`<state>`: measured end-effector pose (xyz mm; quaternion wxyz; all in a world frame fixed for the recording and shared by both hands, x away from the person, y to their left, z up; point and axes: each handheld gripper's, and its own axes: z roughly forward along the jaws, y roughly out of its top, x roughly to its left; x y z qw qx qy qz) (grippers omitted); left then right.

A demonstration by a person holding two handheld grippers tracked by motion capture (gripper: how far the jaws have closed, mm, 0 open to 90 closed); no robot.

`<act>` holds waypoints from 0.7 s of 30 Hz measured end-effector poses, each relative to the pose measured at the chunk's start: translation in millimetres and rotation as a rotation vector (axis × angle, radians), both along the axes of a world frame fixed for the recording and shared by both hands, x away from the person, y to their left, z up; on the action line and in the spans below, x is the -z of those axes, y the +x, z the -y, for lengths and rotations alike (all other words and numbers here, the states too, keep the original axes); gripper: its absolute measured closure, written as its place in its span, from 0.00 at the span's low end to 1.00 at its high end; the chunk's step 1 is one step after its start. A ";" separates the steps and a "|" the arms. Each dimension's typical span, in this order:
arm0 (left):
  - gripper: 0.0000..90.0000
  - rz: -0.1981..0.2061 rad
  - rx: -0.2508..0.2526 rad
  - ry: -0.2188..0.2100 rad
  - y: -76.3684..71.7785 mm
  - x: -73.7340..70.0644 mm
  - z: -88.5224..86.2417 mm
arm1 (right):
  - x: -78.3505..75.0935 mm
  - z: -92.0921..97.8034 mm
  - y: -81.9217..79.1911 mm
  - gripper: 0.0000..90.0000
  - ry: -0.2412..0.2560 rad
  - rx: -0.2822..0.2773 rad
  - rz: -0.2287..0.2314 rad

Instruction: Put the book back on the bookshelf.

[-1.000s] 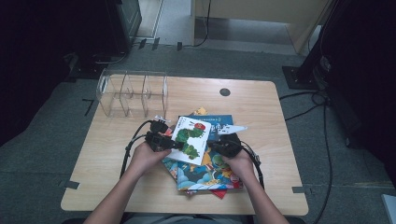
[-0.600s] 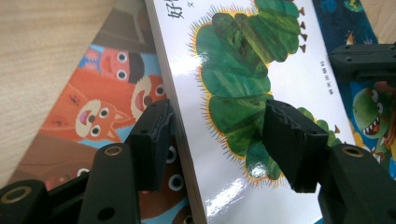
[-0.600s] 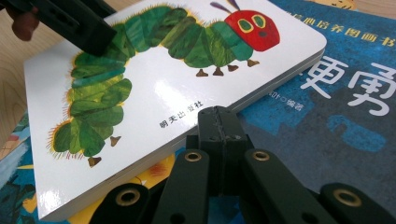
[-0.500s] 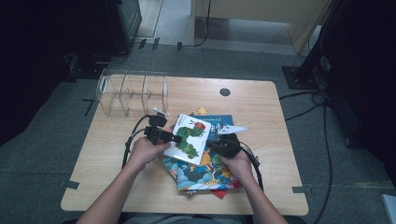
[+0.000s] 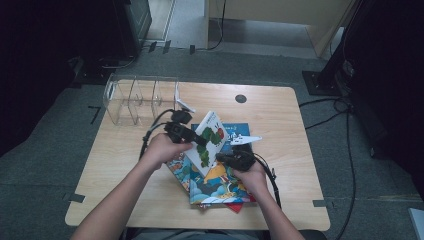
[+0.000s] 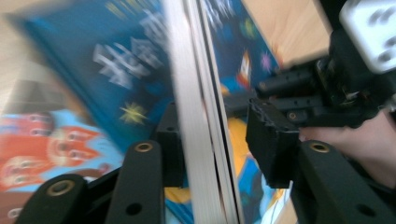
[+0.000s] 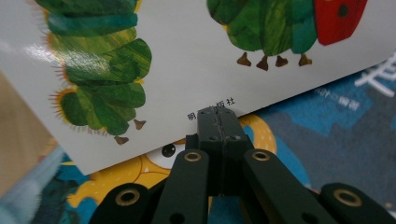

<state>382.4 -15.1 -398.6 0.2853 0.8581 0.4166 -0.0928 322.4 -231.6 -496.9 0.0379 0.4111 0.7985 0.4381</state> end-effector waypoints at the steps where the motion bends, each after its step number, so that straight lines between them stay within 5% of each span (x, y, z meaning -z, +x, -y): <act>1: 0.71 0.024 0.019 0.010 -1.4 -1.1 2.8 | -1.1 -3.0 -2.3 1.00 -0.033 0.001 0.034; 6: 0.75 0.041 0.027 0.074 3.6 -4.8 3.9 | -1.0 -2.9 -1.9 0.97 -0.033 -0.007 0.041; 16: 0.81 0.017 0.089 0.094 15.3 -12.5 7.6 | -2.6 -4.5 -2.9 0.80 -0.078 -0.021 0.100; 21: 0.86 0.052 0.131 0.150 15.7 -19.7 8.1 | -2.8 -5.4 -2.8 0.78 -0.086 -0.026 0.109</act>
